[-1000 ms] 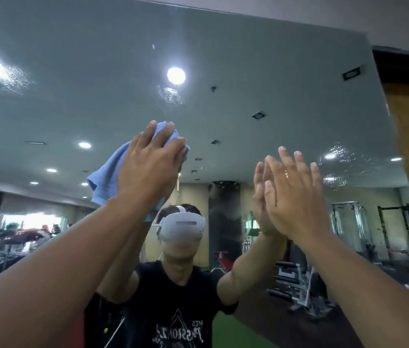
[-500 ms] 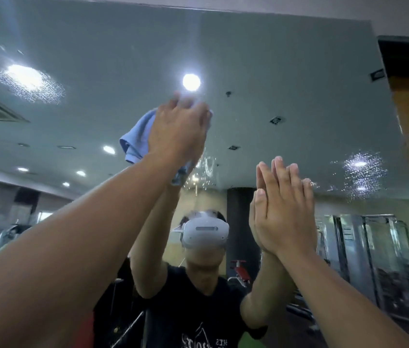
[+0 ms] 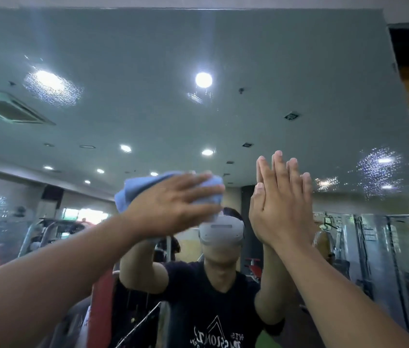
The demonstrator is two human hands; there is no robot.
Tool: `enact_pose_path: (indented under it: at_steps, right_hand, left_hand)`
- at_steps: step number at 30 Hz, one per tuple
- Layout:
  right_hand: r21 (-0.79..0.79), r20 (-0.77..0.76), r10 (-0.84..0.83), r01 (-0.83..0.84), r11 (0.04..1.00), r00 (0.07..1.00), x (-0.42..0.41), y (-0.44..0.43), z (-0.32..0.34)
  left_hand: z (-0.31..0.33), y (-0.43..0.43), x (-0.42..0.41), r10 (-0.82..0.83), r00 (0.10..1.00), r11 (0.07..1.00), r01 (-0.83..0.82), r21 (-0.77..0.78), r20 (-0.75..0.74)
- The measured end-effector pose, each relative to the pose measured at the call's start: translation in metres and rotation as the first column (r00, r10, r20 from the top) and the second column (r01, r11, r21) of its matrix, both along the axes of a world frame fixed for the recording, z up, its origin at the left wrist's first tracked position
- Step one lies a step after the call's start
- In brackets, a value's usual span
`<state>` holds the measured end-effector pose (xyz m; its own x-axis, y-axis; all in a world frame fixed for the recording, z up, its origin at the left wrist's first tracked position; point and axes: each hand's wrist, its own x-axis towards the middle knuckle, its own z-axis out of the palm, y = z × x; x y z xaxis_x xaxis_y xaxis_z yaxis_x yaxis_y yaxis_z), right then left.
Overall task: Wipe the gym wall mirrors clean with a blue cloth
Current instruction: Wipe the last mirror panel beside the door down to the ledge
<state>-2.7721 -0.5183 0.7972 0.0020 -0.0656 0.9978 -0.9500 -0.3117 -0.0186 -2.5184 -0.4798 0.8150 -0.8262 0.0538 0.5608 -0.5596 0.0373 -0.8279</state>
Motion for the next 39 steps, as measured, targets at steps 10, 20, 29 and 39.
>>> enact_pose_path:
  at_steps: [10, 20, 29, 39]
  right_hand:
    - [-0.014, 0.007, -0.027, 0.027, 1.000, 1.000, 0.000, -0.002, -0.001]
    - [0.024, -0.006, -0.004, 0.004, 1.000, 1.000, 0.000, 0.003, -0.001]
    - [-0.008, 0.004, 0.002, -0.002, 1.000, 1.000, 0.001, 0.001, -0.002]
    - [-0.037, 0.013, -0.019, 0.019, 0.999, 1.000, 0.001, -0.002, -0.002]
  left_hand:
    - [0.101, -0.001, -0.038, -0.237, 0.693, 0.971, 0.156, -0.180, -0.680]
    - [-0.007, -0.002, -0.030, -0.087, 0.993, 0.994, 0.082, 0.066, 0.080]
    - [0.104, 0.009, 0.004, -0.173, 0.684, 0.983, 0.166, -0.080, -0.709]
    - [0.047, -0.003, -0.043, -0.098, 0.962, 0.994, 0.083, -0.069, -0.254]
